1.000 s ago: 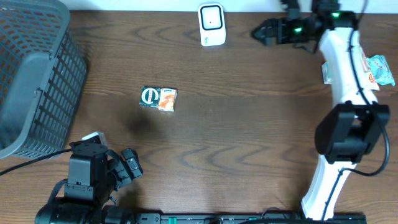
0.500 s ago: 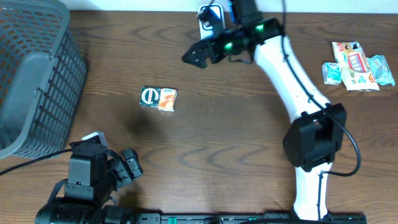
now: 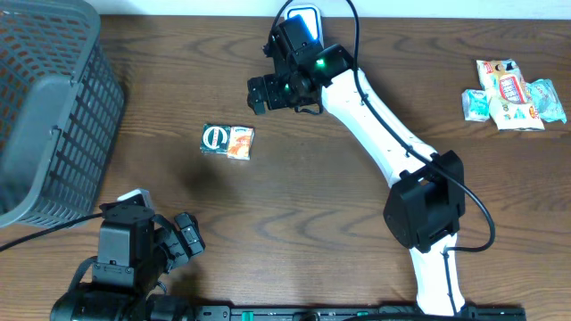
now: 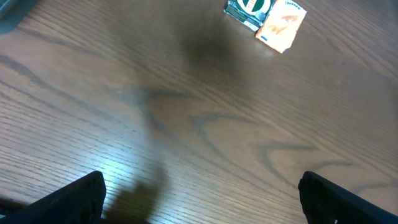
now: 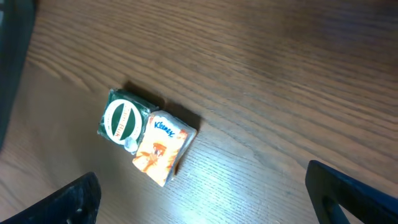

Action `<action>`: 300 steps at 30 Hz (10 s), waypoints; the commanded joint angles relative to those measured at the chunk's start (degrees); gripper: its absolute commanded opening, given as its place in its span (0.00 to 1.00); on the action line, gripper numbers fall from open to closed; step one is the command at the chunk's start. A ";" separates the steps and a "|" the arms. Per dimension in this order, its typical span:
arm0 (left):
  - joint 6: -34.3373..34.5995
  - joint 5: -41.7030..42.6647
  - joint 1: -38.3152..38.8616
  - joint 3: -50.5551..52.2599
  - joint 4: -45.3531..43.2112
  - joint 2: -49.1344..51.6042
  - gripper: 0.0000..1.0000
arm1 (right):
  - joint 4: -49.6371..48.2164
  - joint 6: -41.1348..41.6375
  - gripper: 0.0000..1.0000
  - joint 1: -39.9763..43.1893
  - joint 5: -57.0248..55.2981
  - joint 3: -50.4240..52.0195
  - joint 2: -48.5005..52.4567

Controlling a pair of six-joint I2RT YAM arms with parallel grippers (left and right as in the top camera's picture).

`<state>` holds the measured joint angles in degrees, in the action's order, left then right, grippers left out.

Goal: Scan the item barcode
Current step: 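Move the right gripper left to the orange Kleenex pack, then grasp the orange Kleenex pack beside the green Zam-Buk box, then lift the orange pack and carry it right toward the corner, then carry the orange pack left and hold it against the scanner face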

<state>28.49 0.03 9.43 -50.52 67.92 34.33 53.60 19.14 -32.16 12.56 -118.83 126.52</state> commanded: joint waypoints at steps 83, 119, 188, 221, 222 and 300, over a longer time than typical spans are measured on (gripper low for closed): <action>-0.11 -0.52 -0.13 0.07 0.15 -0.22 0.98 | -11.58 11.26 0.22 -5.20 7.10 5.35 16.85; -0.11 -0.52 -0.13 0.07 0.15 -0.22 0.98 | 6.08 -36.50 0.01 11.45 76.96 5.35 16.17; -0.11 -0.52 -0.13 0.07 0.15 -0.22 0.98 | 43.36 -77.02 0.01 22.60 73.55 17.84 -15.15; -0.11 -0.52 -0.13 0.07 0.15 -0.22 0.98 | 28.22 -65.22 0.01 27.06 74.42 20.68 -8.24; -0.11 -0.52 -0.13 0.07 0.15 -0.22 0.98 | 27.82 -64.98 0.01 26.97 74.34 20.70 -8.22; -0.11 -0.52 -0.13 0.07 0.15 -0.22 0.98 | -59.10 -74.03 0.01 6.54 -33.44 4.70 13.46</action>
<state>28.49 0.01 9.43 -50.52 67.92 34.33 -4.71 -52.05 -25.71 -20.14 -113.82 139.39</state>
